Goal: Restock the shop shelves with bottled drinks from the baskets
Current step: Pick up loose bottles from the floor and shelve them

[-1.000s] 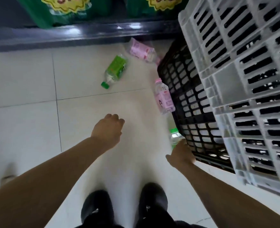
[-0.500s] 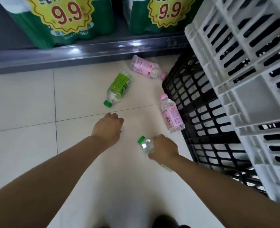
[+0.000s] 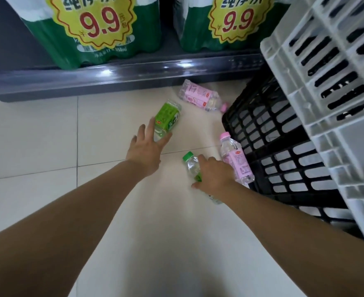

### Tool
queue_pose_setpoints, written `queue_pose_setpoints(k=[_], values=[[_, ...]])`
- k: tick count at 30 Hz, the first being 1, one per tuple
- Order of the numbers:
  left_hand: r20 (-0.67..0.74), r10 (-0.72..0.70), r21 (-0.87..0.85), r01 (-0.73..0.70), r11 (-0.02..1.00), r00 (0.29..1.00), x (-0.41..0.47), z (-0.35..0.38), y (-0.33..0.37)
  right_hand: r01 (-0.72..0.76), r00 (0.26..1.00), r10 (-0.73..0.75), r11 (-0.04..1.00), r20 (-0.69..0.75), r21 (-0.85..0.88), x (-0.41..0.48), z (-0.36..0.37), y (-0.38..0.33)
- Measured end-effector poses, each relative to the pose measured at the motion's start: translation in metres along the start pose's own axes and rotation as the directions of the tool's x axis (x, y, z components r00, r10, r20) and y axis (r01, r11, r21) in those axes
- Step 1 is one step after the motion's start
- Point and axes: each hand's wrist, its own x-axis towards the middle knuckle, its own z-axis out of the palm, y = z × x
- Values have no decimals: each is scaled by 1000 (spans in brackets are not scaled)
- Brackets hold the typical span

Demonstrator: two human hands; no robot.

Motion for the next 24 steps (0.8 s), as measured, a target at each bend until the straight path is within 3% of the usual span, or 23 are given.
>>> queue_pose_setpoints(k=[8,15,18,21,24], values=[[224,-31,-161,68,985,974,39,-2,-3,56,995,-57,998,79,4,5,-4,4],[225,-8,-142,41,989,974,7,4,8,80,995,-80,997,55,4,7,-4,9],[198,36,66,-50,997,979,-19,14,24,93,994,-93,996,55,-3,7,-7,11],[180,155,294,-203,934,971,-38,23,33,102,994,-101,995,50,-10,7,-8,12],[76,301,406,-305,861,951,-34,19,29,97,994,-96,995,55,-12,5,-6,10]])
